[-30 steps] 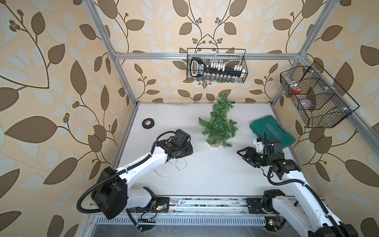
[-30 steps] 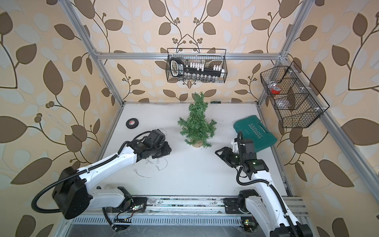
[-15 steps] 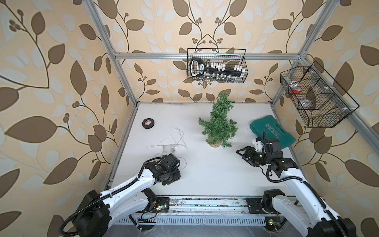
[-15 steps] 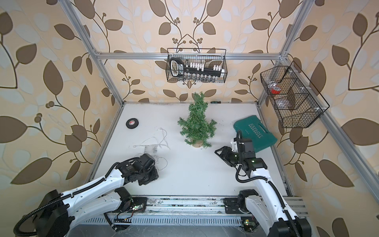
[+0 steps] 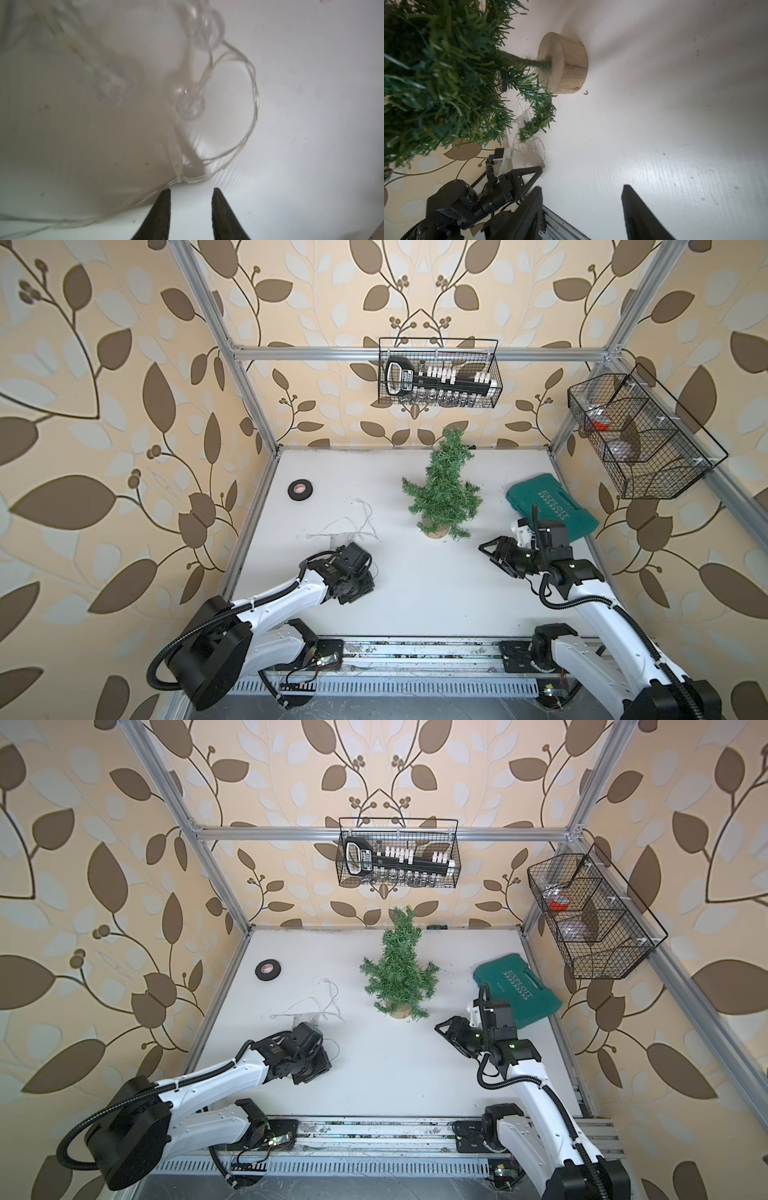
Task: Remove string lights from the small christmas tree
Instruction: Adjust the light string at the center of the board.
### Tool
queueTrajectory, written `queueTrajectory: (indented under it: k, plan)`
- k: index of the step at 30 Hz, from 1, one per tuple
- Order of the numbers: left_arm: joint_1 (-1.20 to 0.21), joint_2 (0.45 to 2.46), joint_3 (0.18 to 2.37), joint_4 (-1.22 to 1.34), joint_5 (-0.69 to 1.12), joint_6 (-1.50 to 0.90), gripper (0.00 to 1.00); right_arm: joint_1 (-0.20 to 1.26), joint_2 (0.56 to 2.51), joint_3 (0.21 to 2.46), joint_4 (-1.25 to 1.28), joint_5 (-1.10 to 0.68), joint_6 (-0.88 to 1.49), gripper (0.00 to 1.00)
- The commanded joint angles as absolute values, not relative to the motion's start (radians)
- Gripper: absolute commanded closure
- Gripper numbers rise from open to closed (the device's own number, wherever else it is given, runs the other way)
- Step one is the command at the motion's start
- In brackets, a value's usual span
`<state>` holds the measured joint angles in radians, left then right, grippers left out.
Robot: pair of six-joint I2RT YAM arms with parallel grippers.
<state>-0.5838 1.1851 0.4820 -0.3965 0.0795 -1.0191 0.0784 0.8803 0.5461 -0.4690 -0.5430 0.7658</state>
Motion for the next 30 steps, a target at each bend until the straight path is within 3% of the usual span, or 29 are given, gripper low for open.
queueTrajectory:
  k: [1,15,23,27,29,30]
  plan:
    - [-0.49,1.303,0.506,-0.419,0.067,-0.906,0.65,0.081,0.882,0.577,-0.483,-0.548,0.761,0.4]
    - [-0.33,1.7,0.905,-0.494,0.128,-0.684,0.64,0.082,0.861,0.609,-0.524,-0.529,0.739,0.4]
    - [-0.331,1.605,0.912,-0.523,0.149,-0.701,0.63,0.082,0.867,0.651,-0.563,-0.479,0.681,0.37]
    - [-0.344,1.469,0.882,-0.538,0.154,-0.729,0.61,0.072,0.905,0.747,-0.651,-0.373,0.558,0.29]
    - [-0.359,1.385,0.87,-0.545,0.152,-0.743,0.46,0.063,0.918,0.803,-0.696,-0.293,0.498,0.2]
    - [-0.371,1.351,0.865,-0.548,0.152,-0.75,0.28,0.058,0.92,0.832,-0.714,-0.247,0.475,0.15]
